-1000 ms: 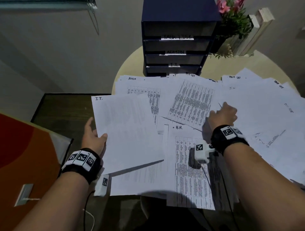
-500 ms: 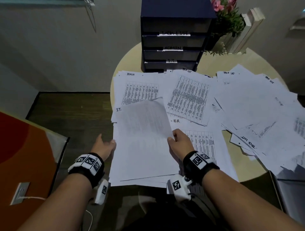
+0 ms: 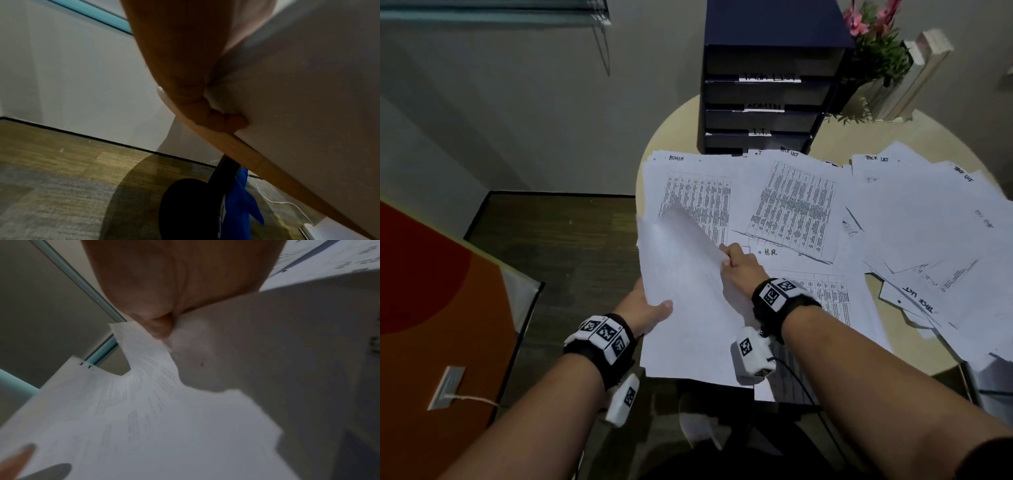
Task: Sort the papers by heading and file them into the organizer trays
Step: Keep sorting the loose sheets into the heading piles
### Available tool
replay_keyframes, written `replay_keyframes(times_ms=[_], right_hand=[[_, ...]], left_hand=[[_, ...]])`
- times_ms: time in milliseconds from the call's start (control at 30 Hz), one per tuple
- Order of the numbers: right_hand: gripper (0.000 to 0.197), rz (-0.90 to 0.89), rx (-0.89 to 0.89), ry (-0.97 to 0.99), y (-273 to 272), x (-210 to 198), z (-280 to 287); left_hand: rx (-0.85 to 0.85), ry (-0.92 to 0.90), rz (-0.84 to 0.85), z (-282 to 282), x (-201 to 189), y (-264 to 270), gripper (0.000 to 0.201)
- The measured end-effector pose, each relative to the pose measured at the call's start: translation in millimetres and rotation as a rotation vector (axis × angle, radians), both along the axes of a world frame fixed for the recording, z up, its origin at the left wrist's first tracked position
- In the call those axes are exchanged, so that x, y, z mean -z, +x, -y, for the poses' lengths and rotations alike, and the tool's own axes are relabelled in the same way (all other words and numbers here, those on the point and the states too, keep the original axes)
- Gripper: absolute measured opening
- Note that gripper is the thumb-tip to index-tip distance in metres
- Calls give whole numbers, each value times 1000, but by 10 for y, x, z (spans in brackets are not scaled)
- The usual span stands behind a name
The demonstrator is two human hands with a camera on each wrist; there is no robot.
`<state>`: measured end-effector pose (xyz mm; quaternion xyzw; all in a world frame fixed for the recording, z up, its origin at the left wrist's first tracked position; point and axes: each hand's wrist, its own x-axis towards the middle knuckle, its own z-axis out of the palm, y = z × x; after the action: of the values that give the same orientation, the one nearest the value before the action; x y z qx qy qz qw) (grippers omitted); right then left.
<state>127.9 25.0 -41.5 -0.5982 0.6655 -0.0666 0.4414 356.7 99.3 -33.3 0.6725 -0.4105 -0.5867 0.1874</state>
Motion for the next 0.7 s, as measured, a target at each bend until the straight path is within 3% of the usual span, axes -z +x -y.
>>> replay_keyframes(times_ms=[67, 267, 400, 433, 500, 567, 633, 700], right_hand=[[30, -77, -3, 6, 1, 51, 71], [38, -21, 110, 19, 22, 67, 161], [33, 35, 137, 5, -31, -5, 256], [28, 73, 160, -10, -55, -23, 271], [14, 185, 262, -59, -124, -37, 285], [13, 236, 447, -116, -255, -5, 303], [8, 200, 575, -154, -391, -30, 268], [13, 109, 593, -198, -500, -97, 196]], left_hand=[[71, -16, -25, -30, -35, 11, 102], [249, -70, 14, -110, -207, -47, 86], [184, -87, -199, -170, -248, -77, 66], [195, -113, -213, -171, -276, -91, 69], [217, -134, -259, -160, -278, -97, 94], [171, -115, -292, -142, -218, -61, 105], [78, -73, -272, -133, -151, -38, 100], [-4, -79, -155, -130, -142, -73, 87]])
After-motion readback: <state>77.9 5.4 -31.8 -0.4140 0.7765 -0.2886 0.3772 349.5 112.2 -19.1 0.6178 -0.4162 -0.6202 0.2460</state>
